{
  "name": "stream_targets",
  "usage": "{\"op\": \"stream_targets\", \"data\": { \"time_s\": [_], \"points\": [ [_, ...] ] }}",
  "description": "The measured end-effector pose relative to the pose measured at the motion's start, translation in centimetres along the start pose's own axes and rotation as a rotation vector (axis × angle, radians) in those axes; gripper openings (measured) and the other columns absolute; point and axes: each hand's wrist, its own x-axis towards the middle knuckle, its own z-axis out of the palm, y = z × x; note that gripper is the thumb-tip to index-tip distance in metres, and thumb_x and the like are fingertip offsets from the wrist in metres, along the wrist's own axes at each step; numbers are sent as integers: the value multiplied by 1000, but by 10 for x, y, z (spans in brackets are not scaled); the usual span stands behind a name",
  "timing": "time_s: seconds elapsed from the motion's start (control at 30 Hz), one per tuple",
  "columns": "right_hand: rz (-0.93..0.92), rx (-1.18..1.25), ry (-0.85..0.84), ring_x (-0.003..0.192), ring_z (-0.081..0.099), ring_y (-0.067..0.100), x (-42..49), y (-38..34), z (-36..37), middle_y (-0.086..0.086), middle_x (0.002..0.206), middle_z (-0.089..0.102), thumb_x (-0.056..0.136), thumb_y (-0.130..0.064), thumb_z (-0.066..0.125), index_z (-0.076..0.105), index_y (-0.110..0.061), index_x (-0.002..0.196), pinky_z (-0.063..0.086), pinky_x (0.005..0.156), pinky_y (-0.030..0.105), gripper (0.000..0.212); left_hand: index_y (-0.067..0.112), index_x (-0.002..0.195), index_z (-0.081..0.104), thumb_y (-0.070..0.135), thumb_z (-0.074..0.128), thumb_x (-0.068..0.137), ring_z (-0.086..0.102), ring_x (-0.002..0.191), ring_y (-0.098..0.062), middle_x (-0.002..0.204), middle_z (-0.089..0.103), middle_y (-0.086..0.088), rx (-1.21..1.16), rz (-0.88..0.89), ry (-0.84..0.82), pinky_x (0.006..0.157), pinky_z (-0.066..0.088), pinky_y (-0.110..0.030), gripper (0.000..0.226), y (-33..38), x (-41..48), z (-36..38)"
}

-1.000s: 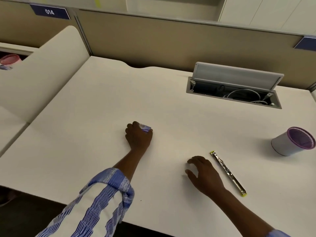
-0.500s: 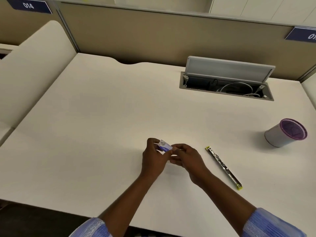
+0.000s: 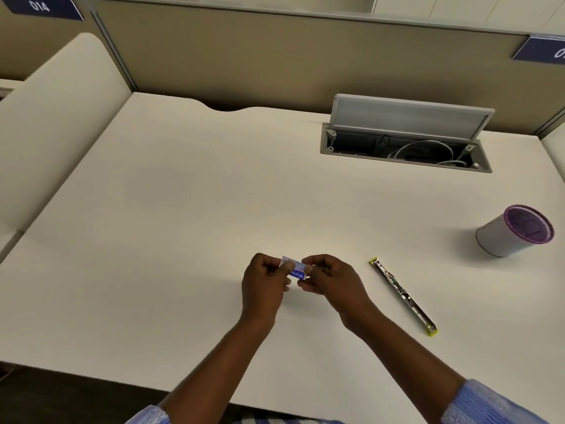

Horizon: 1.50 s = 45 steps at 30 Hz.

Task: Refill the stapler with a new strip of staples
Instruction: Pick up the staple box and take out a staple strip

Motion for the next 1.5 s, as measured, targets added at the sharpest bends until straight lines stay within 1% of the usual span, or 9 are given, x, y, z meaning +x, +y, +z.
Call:
{"op": "stream_targets", "data": {
  "time_s": [0.13,0.27,0.47,0.7,0.87,1.0,1.07,1.27,1.5],
  "points": [
    [-36,-46,-3,79,79,18,-2,-5,1,-3,91,81,96,-16,63,73,-25,103,60,76,26,16,7,84,68,19,76,89,70,55,-14,67,75,-3,-169,-122,30,72,61,-38,15,0,-1,-1],
    [-78,-115,-8,81,79,15,-5,-10,-1,-9,88,79,96,-15,64,72,-28,104,58,78,27,18,8,83,73,19,75,90,70,58,-17,67,74,-6,-296,-200,42,75,62,-35,14,1,-2,-5],
    [-189,-283,25,74,76,4,-12,-15,-3,-6,100,77,93,-21,70,69,-29,107,46,60,8,16,10,82,75,17,74,91,69,58,-17,66,74,-7,-340,-220,56,72,60,-33,12,6,-7,-10],
    [-345,-542,63,68,69,10,-19,-16,1,-8,98,73,91,-18,71,66,-25,110,46,60,11,21,10,85,77,21,75,90,72,59,-15,64,75,-1,-291,-181,56,71,62,-31,12,8,-12,-12],
    [-371,-541,58,72,72,11,-23,-15,-2,-12,96,74,95,-15,62,65,-25,110,57,69,31,18,8,83,75,19,74,91,70,60,-20,66,75,-6,-312,-187,62,78,63,-40,13,8,-12,-15],
    [-403,-613,58,72,71,22,-23,-13,-2,-6,90,75,96,-14,58,64,-24,105,57,68,40,15,9,83,74,19,73,91,70,59,-19,67,75,-7,-316,-190,59,80,63,-41,13,8,-14,-17],
    [-437,-696,79,66,66,20,-24,-12,-1,-3,82,75,96,-18,60,65,-26,104,54,64,38,12,5,85,74,16,72,92,69,57,-18,66,74,-7,-338,-199,56,81,62,-43,13,8,-16,-18],
    [-664,-953,183,72,66,19,-31,-15,2,-6,94,72,96,-25,64,69,-24,103,52,61,37,9,5,85,74,14,72,92,68,56,-17,65,74,-6,-352,-189,57,82,62,-42,12,9,-18,-19],
    [-830,-1264,324,58,58,26,-35,-16,8,0,74,67,87,-19,76,69,-17,83,42,43,34,8,8,83,75,15,73,92,68,59,-18,66,74,-5,-358,-189,50,81,62,-40,11,9,-20,-18]
  ]
}}
